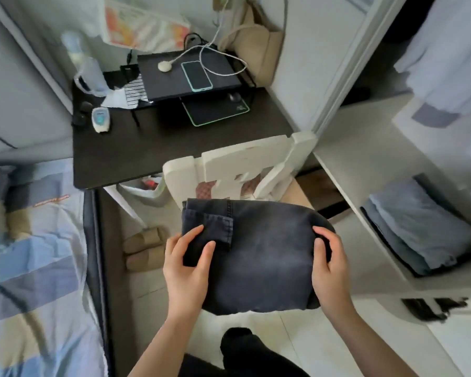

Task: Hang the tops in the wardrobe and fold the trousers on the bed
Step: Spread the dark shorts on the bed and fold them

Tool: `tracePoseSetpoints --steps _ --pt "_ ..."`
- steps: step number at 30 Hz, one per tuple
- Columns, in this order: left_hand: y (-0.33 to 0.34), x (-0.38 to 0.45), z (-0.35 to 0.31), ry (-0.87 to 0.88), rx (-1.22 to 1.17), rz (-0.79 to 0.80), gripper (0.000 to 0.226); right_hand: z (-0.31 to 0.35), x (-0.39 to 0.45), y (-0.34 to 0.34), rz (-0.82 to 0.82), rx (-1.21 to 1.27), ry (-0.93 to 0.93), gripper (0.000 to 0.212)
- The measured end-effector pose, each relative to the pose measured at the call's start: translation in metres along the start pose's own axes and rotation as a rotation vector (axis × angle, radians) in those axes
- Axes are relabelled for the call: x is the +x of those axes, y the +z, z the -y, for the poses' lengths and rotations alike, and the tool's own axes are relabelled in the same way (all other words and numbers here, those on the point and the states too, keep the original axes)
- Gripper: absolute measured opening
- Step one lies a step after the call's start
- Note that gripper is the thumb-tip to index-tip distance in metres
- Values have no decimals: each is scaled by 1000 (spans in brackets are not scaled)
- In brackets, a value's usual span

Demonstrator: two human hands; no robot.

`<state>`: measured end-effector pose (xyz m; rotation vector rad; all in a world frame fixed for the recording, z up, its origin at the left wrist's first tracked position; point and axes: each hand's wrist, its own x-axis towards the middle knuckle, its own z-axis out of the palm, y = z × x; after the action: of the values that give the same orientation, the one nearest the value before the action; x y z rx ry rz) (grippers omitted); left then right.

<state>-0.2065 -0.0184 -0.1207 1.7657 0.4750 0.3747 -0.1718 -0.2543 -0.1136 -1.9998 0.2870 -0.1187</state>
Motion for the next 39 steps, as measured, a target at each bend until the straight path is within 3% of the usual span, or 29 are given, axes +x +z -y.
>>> tracePoseSetpoints --steps 8,16,25,32,37,39 --pt "130 23 -31 -20 -37 305 36 -41 44 -86 -266 28 179 27" --pt "216 76 -33 15 27 541 42 -60 77 -101 -506 36 331 31" --pt "319 133 -45 179 105 890 40 -72 114 -100 -786 -6 469 27" --pt "447 124 -67 190 34 1090 40 -99 177 -172 -955 -91 458 22" --pt "550 104 -96 309 -131 1102 36 -129 218 -243 -1179 -213 323 27" --pt "584 111 -88 353 -32 1170 43 -152 231 -254 -1132 -252 363 34"
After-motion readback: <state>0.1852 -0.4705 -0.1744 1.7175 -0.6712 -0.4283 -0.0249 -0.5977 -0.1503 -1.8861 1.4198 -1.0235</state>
